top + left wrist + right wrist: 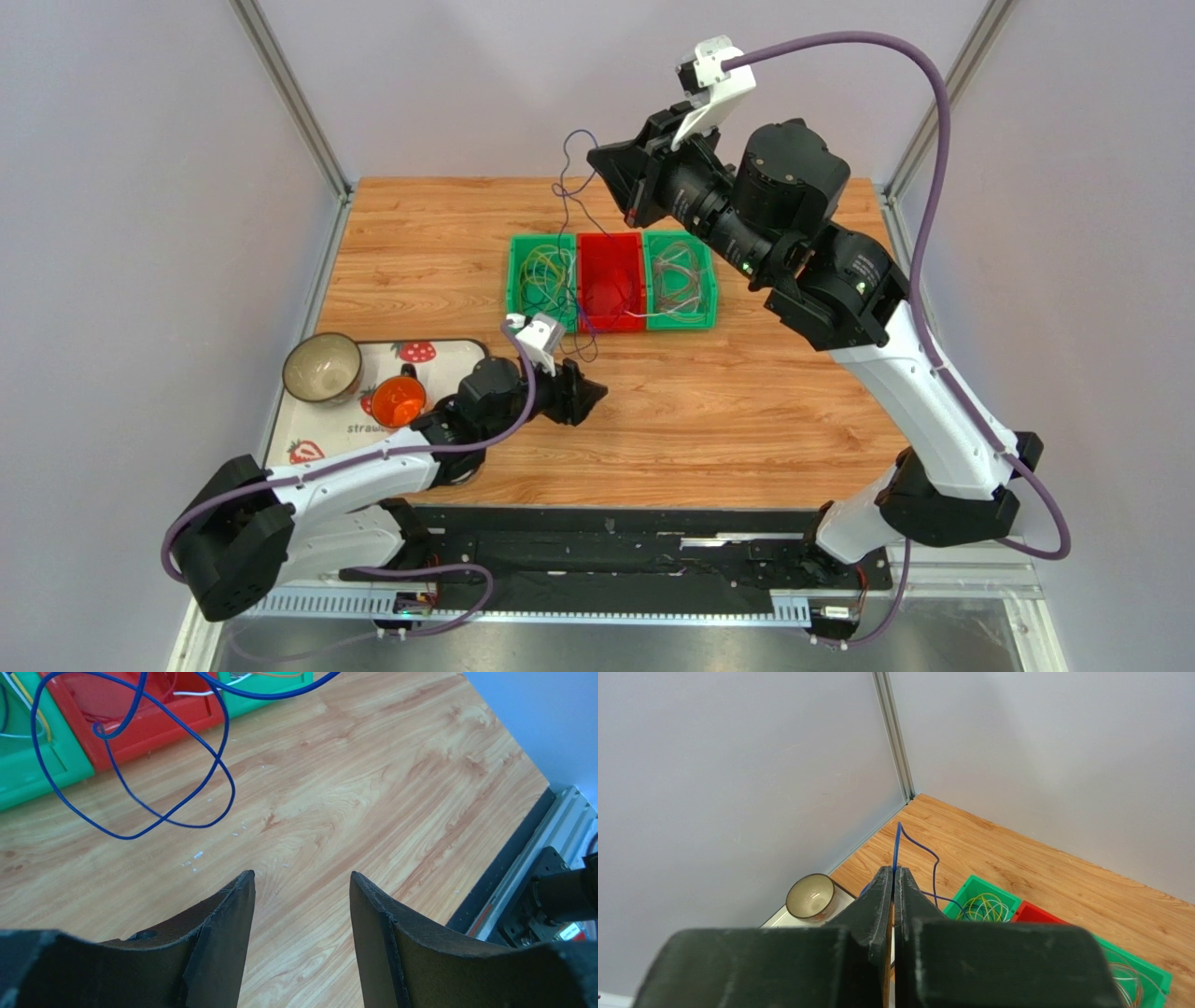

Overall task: Untangle the cables
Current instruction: Untie the cable.

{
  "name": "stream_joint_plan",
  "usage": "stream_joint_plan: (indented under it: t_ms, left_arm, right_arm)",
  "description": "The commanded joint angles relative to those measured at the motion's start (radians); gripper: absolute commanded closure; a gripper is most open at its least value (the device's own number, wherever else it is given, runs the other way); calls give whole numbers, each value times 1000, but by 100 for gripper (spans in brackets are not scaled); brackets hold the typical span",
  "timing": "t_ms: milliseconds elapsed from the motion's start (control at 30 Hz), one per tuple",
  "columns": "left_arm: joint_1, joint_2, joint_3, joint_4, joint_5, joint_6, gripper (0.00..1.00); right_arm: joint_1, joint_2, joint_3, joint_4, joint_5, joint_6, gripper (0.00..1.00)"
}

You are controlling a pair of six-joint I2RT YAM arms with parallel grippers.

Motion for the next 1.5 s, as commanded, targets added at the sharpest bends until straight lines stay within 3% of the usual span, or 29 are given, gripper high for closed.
stream_joint_plan:
  t_ms: [0,233,433,800,900,933,1300,1467]
  left_arm:
    - [-23,-20,18,70,-95,55,39]
    - [-82,-57,17,104,-300,107,36]
    - [-100,39,61,158,-317,150,35]
    - [-131,254,129,329,-303,57,36]
    - [-140,282,155,305,-342,51,77]
    - [-140,282,155,297,-369,32,100]
    - [-138,142,64,76,-520,-2,100]
    - [-97,186,61,15,-504,-49,100]
  right_arm:
    - [-2,-3,49,3,-18,18,100]
    - [-2,-3,49,1,-19,31,100]
    - [-2,-3,54,-2,-24,38,100]
    - [-2,-20,42,-6,-38,59,100]
    - [0,-23,43,-8,-32,51,100]
    - [-2,-23,43,-8,-24,51,100]
    - [-3,-20,98,-9,140,-25,100]
    - [-3,-1,197,1,235,-88,100]
